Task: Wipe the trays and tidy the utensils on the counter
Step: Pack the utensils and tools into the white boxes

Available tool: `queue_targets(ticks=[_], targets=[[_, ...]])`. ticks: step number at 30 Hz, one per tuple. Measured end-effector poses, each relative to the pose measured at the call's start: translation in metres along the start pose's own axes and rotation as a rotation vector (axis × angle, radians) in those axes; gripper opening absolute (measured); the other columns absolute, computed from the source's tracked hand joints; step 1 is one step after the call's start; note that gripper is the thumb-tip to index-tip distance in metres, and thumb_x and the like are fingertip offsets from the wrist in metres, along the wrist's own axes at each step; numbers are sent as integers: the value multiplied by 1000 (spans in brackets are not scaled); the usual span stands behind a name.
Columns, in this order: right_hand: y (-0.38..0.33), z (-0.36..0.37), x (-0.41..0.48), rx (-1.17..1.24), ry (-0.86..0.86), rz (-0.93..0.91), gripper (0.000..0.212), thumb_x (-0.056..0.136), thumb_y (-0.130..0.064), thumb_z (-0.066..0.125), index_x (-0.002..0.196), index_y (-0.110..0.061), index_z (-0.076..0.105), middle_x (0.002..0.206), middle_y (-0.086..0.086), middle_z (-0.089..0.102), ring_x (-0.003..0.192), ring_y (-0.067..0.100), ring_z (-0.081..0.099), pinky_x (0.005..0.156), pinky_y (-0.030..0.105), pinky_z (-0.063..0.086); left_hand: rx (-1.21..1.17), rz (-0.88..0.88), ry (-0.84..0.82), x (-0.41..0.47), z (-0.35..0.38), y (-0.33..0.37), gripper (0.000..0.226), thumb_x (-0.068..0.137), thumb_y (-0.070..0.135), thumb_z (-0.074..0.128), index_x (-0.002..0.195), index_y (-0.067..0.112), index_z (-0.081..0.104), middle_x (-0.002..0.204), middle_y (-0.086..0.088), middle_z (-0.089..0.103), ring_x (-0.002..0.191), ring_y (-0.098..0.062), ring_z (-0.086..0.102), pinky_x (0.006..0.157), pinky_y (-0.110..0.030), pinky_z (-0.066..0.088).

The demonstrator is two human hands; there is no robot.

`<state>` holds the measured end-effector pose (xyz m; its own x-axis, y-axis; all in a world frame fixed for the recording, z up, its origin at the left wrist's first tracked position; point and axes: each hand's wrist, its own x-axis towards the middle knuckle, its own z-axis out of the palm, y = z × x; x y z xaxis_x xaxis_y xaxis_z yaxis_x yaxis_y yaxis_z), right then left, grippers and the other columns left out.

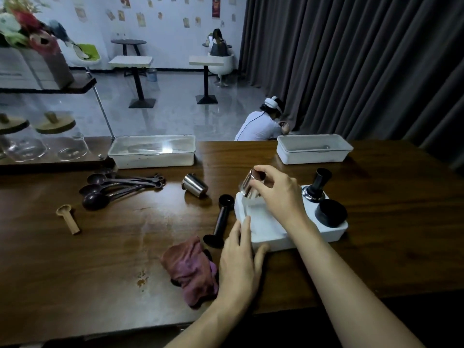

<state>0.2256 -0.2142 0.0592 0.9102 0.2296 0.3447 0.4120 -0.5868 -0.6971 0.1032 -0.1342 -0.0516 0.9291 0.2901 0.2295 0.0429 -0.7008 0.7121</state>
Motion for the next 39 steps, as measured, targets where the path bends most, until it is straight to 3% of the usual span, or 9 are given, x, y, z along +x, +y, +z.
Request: queue_targets(ticks=[3,11,16,21,26,28,30,34,39], targets=[[24,-21,-10,-79,42,83,30,89,-37,73,118,-34,71,100,-5,75,94,15,69,82,32,54,6,-10,-8,0,0,0,76,102,50,53,163,32,12,168,3,19,150,-17,27,118,-30,29],[57,-18,-18,-271,-32,188,30,94,-41,63,123,-37,65,107,7,66,97,28,62,77,34,48,24,-7,-14,-1,0,0,75,102,47,53,163,26,15,167,-1,24,148,-20,32,115,-35,36],[56,-11,-21,-260,-50,185,22,95,-32,63,116,-27,66,103,0,72,97,26,64,78,37,53,-10,-7,-15,0,-2,0,75,102,48,51,164,25,14,167,2,25,146,-17,33,114,-33,37],[58,-9,-21,-281,-102,175,10,93,-27,61,102,-26,56,95,-3,66,90,28,61,74,39,52,-40,-42,-8,1,-3,2,70,103,55,34,164,30,10,167,5,23,148,-16,30,114,-34,36],[49,-5,-14,-164,-41,86,36,94,-27,66,129,-23,62,140,-7,56,123,17,54,95,33,44,-127,-67,25,2,-5,2,64,105,52,30,164,31,12,166,14,25,149,-7,28,115,-30,33],[40,3,-6,-97,-37,8,34,95,-31,67,128,-25,66,145,-6,55,132,14,50,104,33,43,-184,-92,50,1,-5,2,60,106,51,29,163,34,16,162,22,28,147,-1,29,112,-26,33],[28,15,5,-29,-96,-50,31,95,-33,66,126,-28,68,141,-8,60,131,14,53,106,36,45,-245,-125,75,0,-7,2,56,107,49,30,161,37,21,156,31,28,144,3,31,108,-19,30],[4,46,31,12,-311,-69,37,95,-39,66,131,-33,66,135,-5,65,129,19,55,106,34,44,-282,-200,109,-1,-8,1,55,108,45,34,162,35,25,159,22,36,145,3,34,114,-18,29],[-15,87,66,65,-508,-53,45,93,-40,68,137,-32,61,142,4,59,134,23,50,101,30,38,-279,-238,126,1,-10,3,49,108,41,43,156,38,34,153,29,36,136,25,28,109,0,22]])
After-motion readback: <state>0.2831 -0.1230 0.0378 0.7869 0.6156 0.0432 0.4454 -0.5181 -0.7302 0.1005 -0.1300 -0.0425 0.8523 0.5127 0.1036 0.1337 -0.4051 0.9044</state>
